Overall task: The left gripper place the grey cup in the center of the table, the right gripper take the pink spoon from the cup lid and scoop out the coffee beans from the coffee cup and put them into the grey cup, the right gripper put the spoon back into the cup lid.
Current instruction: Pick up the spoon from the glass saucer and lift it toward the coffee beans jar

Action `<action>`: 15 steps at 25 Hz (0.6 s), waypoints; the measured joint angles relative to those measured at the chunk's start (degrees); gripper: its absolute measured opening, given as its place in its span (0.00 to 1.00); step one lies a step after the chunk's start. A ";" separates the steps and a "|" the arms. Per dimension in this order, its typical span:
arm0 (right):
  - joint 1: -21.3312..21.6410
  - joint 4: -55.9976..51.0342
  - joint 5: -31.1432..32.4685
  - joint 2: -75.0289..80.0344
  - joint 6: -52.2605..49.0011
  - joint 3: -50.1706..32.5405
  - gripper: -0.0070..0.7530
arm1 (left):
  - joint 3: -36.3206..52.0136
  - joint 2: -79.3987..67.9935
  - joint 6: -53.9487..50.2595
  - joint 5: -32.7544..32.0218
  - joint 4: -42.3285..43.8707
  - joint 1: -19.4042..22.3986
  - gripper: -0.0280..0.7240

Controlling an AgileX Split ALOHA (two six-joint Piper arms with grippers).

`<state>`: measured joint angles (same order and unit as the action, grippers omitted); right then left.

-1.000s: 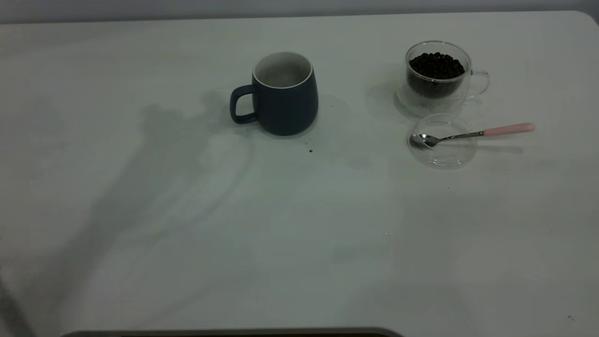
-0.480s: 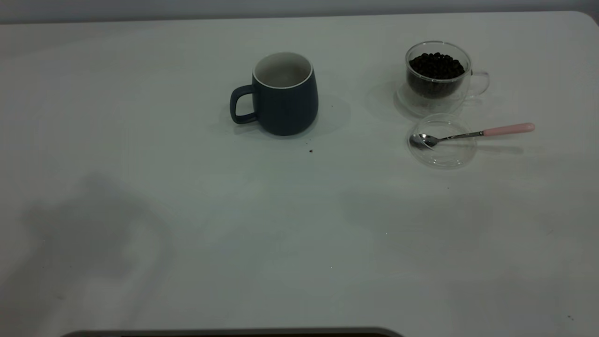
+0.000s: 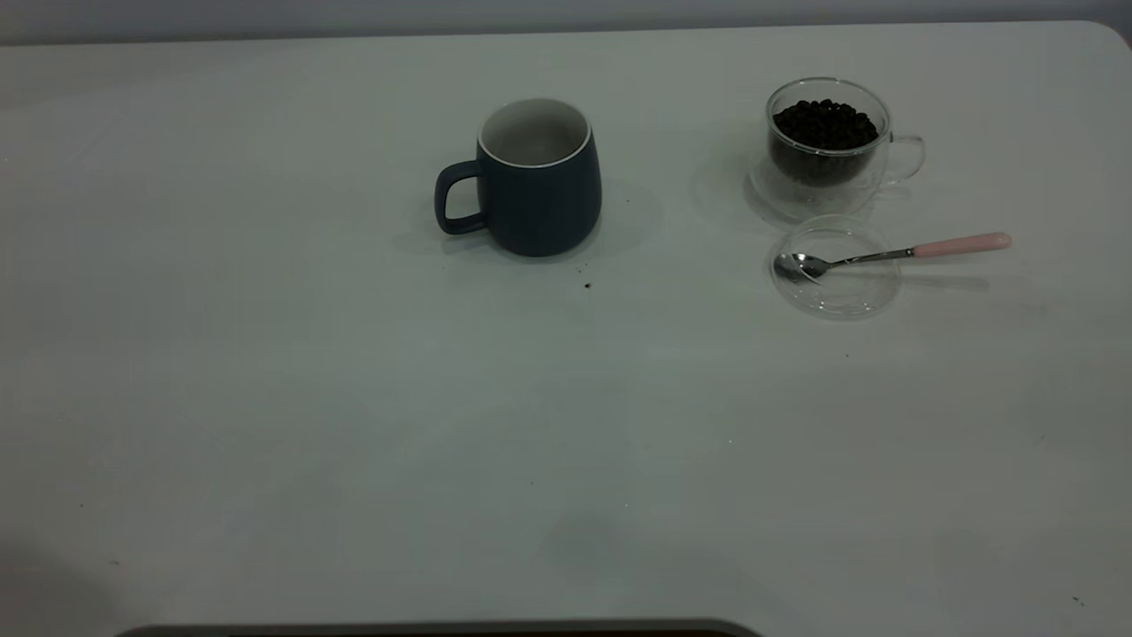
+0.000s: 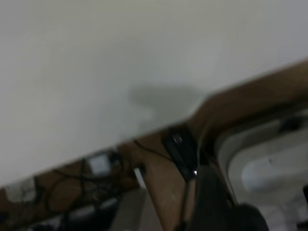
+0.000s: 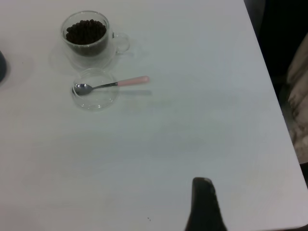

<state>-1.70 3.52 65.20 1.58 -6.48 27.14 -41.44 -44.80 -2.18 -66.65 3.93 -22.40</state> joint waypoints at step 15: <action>0.00 0.00 0.00 0.00 0.00 0.00 0.77 | 13.55 26.66 0.94 2.96 -4.69 0.00 0.79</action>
<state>-1.70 3.52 65.20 1.58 -6.48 27.14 -27.89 -18.13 -1.24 -63.69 -0.77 -22.40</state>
